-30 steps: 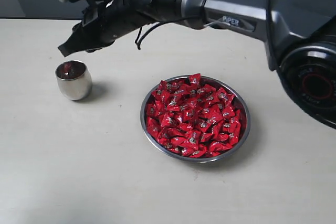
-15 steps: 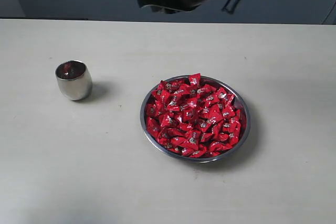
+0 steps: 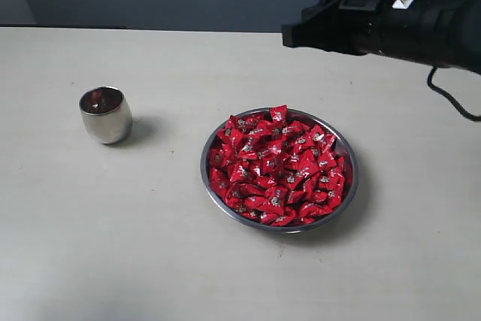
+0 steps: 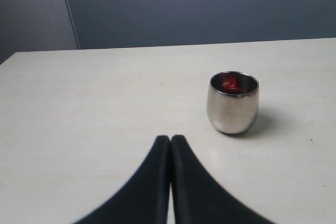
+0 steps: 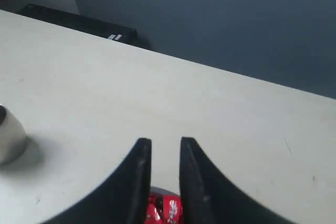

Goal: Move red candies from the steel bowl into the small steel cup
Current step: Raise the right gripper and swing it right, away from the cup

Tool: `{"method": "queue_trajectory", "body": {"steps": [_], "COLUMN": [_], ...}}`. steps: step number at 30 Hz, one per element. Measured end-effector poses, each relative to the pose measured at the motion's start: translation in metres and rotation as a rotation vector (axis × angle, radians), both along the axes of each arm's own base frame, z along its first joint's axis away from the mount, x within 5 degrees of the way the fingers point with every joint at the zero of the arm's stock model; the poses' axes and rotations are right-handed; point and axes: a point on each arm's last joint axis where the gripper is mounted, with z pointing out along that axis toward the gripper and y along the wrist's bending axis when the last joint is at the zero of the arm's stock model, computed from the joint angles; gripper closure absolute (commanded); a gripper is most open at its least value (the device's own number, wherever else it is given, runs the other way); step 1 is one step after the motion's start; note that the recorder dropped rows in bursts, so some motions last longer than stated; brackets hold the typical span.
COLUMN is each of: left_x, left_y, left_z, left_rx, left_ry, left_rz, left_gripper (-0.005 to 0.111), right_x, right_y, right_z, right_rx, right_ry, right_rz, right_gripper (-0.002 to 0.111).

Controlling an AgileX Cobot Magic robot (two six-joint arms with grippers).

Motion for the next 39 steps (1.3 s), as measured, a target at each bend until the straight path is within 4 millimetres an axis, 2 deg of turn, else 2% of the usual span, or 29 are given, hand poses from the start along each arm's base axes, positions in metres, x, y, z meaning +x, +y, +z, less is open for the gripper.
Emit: {"method": "queue_trajectory", "body": {"steps": [7, 12, 14, 20, 28, 32, 39], "left_x": [0.0, 0.0, 0.0, 0.0, 0.0, 0.0, 0.0], "left_y": [0.0, 0.0, 0.0, 0.0, 0.0, 0.0, 0.0], "left_z": [0.0, 0.0, 0.0, 0.0, 0.0, 0.0, 0.0], "left_rx": [0.0, 0.0, 0.0, 0.0, 0.0, 0.0, 0.0], "left_ry": [0.0, 0.0, 0.0, 0.0, 0.0, 0.0, 0.0], "left_rz": [0.0, 0.0, 0.0, 0.0, 0.0, 0.0, 0.0], "left_gripper": [0.106, 0.106, 0.106, 0.106, 0.106, 0.106, 0.106], "right_x": [-0.021, -0.028, -0.028, -0.023, -0.004, 0.006, 0.019], "right_y": [-0.015, -0.022, -0.023, -0.023, -0.017, -0.007, 0.011], "right_z": [-0.024, -0.041, -0.042, -0.042, -0.071, -0.08, -0.082], "right_rx": [-0.027, -0.031, -0.03, -0.018, -0.084, -0.103, -0.152], "right_ry": [0.078, 0.126, 0.118, 0.075, 0.046, 0.07, 0.115], "right_rz": [-0.01, -0.04, -0.049, -0.083, -0.124, -0.099, 0.001], "right_gripper": [0.088, 0.088, 0.088, 0.088, 0.088, 0.088, 0.088]}}
